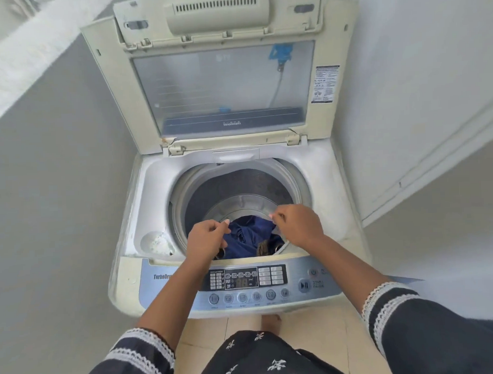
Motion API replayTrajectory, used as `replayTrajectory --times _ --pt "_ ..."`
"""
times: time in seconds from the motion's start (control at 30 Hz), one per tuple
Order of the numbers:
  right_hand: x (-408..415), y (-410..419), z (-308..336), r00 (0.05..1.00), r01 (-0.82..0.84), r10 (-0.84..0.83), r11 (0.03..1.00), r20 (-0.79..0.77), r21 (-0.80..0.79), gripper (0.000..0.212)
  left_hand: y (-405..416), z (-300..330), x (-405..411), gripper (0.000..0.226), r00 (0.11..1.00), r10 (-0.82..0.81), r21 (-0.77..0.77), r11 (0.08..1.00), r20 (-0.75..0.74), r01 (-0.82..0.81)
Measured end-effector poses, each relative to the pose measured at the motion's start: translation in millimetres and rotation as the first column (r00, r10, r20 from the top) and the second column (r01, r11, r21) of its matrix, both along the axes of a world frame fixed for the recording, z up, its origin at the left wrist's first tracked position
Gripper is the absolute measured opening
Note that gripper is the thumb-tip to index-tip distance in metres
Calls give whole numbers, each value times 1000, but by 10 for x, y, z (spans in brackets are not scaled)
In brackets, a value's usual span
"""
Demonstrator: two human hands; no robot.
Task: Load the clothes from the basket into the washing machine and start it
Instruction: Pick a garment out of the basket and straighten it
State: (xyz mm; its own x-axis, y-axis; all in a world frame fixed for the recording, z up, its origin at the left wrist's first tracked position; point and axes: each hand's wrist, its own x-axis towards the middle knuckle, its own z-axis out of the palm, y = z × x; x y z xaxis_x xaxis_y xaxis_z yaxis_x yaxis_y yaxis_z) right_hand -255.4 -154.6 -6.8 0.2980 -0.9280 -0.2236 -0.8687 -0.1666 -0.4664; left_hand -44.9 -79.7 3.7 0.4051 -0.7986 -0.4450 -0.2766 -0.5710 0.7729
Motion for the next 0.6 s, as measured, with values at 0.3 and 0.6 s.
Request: replayTrajectory --times 0.3,0.6 --pt "-512 1108 284 960 267 -240 936 143 -228 33 731 366 -472 14 917 -395 -314 865 51 391" --pt "-1105 3135 74 846 530 -517 795 128 -295 12 1993 218 -1225 19 741 -671 -248 718 1 650"
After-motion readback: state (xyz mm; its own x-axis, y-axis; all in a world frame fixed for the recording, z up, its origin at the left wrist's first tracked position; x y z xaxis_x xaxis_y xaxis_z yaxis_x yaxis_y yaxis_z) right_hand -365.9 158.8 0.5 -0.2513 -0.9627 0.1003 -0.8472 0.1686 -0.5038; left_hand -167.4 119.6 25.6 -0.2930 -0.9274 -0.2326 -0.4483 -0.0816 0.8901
